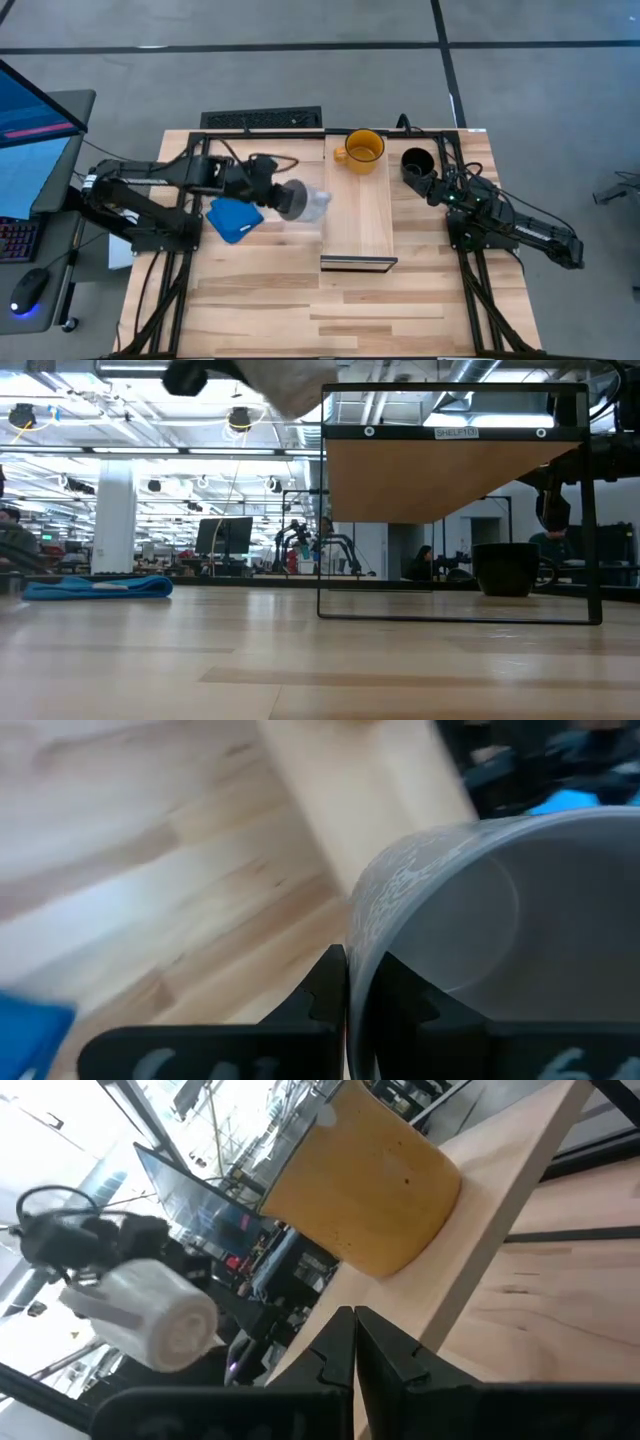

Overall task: Stack small to large cups/mugs on shelf
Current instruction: Put the gray mug on the shelf

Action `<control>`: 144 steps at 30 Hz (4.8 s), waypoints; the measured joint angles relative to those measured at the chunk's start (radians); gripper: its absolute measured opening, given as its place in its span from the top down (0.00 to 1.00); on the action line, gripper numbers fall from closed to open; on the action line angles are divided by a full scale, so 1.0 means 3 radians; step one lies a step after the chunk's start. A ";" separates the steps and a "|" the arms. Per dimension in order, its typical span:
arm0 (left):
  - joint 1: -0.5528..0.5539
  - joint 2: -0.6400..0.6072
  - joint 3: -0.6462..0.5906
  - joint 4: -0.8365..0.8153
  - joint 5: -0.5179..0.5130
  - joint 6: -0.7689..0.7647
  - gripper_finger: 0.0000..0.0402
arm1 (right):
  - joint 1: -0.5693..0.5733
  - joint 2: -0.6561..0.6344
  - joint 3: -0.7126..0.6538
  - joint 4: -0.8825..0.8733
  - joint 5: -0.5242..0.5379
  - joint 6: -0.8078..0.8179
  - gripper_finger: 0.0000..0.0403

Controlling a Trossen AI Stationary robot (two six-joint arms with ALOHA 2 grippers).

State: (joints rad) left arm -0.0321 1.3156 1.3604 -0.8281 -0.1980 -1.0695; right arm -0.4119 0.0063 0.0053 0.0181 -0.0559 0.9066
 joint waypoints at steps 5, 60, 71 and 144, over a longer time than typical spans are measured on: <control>0.0149 0.0114 0.0074 0.0437 0.0280 0.0456 0.98 | -0.0001 0.0000 0.0000 0.0001 0.0004 -0.0001 0.92; 0.0615 0.2064 0.2104 -0.1084 0.0815 0.1431 0.92 | 0.0000 0.0022 0.0001 0.0003 0.0005 -0.0003 0.92; 0.0616 0.2064 0.2100 -0.1013 0.0848 0.1429 0.93 | 0.0000 0.0022 0.0001 0.0002 0.0005 -0.0045 0.92; 0.0735 0.1992 0.2102 -0.0453 0.1052 0.1629 0.62 | -0.0001 0.0023 0.0001 0.0002 -0.0001 -0.0078 0.92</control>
State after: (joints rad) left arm 0.1884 1.9133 1.9911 -0.9640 0.1177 -0.5808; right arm -0.4121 0.0132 0.0055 0.0189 -0.0563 0.8833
